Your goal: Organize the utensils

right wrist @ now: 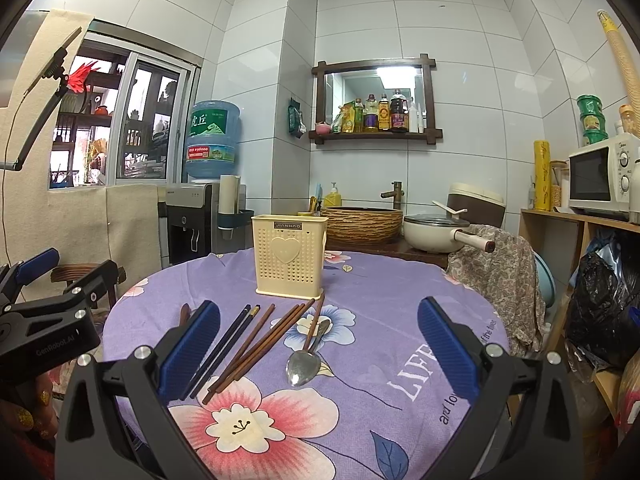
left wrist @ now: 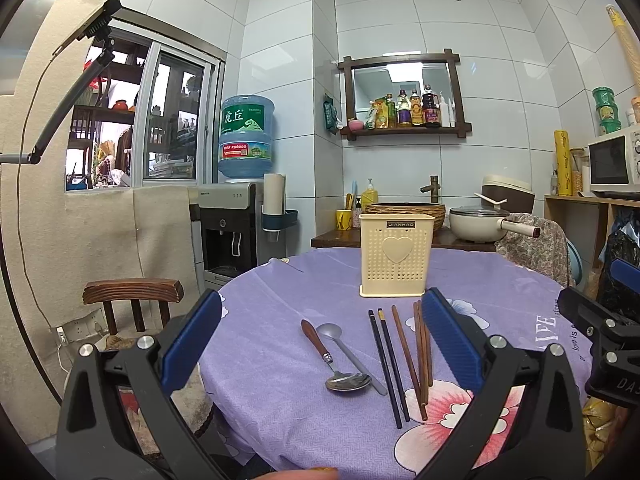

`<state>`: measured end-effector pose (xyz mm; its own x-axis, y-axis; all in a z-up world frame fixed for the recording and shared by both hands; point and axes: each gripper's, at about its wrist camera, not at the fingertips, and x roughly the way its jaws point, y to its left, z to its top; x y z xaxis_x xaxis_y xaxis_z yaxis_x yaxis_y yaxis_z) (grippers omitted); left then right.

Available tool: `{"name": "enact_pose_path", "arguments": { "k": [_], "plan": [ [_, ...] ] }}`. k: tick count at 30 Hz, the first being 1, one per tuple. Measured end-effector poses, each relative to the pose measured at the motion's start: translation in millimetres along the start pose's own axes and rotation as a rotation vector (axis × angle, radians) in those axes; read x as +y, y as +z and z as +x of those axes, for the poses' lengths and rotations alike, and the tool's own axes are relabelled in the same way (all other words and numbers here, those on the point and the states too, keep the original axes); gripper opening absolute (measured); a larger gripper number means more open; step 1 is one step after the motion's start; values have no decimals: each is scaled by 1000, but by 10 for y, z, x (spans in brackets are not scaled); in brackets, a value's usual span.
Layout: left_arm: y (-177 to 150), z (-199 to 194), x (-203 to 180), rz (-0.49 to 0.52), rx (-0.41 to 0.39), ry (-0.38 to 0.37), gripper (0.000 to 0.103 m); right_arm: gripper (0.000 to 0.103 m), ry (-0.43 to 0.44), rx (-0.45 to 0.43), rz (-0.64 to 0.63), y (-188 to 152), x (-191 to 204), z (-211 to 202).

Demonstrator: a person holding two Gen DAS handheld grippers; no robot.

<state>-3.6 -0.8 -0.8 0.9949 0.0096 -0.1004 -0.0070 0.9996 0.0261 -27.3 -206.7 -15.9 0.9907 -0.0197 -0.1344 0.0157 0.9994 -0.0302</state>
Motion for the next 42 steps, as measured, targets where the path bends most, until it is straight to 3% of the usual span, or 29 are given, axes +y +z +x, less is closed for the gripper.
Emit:
{"name": "enact_pose_path", "arguments": {
  "k": [32, 36, 42],
  "plan": [
    [-8, 6, 19, -3, 6, -2, 99, 98, -1, 9, 3, -8, -4, 27],
    [-21, 86, 39, -19, 45, -18, 99, 98, 12, 43, 1, -29, -1, 141],
    [-90, 368, 4, 12, 201, -25, 99, 98, 44, 193, -4, -64, -54, 502]
  ]
}}
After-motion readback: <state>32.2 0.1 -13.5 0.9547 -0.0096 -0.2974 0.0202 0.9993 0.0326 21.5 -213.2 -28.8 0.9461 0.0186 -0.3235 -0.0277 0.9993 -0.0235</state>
